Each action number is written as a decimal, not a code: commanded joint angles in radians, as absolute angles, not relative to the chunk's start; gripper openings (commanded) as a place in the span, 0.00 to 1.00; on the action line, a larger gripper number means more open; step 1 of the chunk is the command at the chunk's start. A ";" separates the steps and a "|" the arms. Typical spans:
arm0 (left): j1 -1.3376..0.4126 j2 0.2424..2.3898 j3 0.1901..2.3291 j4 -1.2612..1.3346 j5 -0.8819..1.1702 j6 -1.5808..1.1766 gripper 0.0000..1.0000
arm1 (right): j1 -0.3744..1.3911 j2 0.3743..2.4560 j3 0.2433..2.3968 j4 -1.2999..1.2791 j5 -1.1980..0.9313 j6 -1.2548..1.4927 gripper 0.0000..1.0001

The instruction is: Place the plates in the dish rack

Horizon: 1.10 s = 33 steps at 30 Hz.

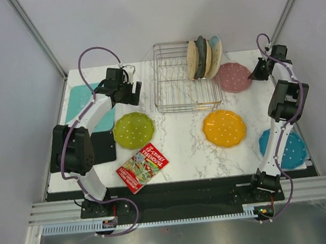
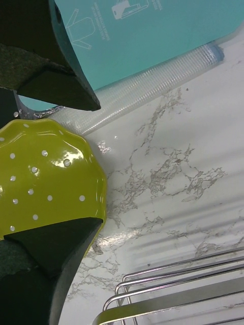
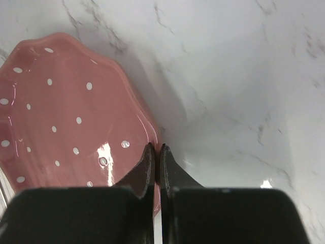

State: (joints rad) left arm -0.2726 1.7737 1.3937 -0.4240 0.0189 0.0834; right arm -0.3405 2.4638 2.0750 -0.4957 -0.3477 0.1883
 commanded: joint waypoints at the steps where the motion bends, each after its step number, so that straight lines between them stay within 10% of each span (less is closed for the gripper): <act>1: -0.275 1.750 1.440 -0.410 0.070 0.065 0.92 | -0.397 2.304 1.991 -0.557 -0.362 0.173 0.00; 33: -0.273 1.540 1.318 -0.308 0.564 -0.330 0.90 | -0.551 1.643 1.523 -0.817 -0.546 -0.021 0.00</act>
